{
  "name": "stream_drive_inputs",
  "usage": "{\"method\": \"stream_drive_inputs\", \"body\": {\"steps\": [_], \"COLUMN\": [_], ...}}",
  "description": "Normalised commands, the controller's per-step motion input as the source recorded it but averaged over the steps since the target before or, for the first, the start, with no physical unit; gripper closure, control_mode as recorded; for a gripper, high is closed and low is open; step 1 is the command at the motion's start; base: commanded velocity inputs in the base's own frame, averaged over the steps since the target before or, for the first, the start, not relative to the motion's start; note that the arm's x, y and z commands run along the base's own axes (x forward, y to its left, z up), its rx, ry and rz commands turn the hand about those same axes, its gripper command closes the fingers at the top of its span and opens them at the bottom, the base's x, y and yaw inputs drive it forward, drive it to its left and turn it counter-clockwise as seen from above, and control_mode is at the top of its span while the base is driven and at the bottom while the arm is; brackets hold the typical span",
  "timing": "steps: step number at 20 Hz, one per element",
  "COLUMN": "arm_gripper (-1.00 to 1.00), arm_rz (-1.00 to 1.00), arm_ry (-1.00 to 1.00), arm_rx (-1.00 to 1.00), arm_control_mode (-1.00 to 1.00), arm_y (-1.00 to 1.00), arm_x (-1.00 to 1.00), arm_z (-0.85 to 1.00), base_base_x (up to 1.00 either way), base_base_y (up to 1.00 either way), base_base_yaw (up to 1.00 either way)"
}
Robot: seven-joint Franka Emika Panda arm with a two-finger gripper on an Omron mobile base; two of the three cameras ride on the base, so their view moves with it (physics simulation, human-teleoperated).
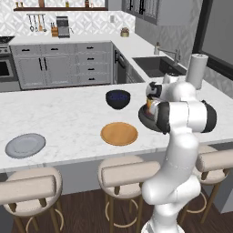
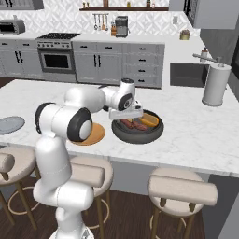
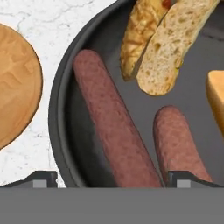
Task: Place one bun and one sausage from the bowl on each plate.
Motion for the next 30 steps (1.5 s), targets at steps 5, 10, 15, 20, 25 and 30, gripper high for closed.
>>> {"method": "stream_drive_inputs", "body": {"steps": [5, 10, 15, 20, 25, 30], "arm_gripper": [-1.00, -1.00, -1.00, -1.00, -1.00, 1.00], "arm_rz": [0.04, 0.02, 0.00, 0.00, 0.00, 0.00], "arm_ry": [0.00, -0.02, 0.00, -0.06, -0.10, -0.03], "arm_rx": [-0.05, -0.02, 0.00, 0.00, 0.00, 0.00], "arm_control_mode": [-1.00, -1.00, -1.00, -1.00, -1.00, -1.00], "arm_y": [0.00, 0.00, 0.15, 0.24, 0.04, 0.00], "arm_x": [0.38, 0.14, -0.25, -0.28, 0.14, 0.14], "arm_z": [-0.28, -0.16, -0.21, -0.33, -0.15, -0.14], "base_base_x": [0.00, 0.00, 0.00, 0.00, 0.00, 0.00], "base_base_y": [0.00, 0.00, 0.00, 0.00, 0.00, 0.00], "base_base_yaw": [0.00, 0.00, 0.00, 0.00, 0.00, 0.00]}}
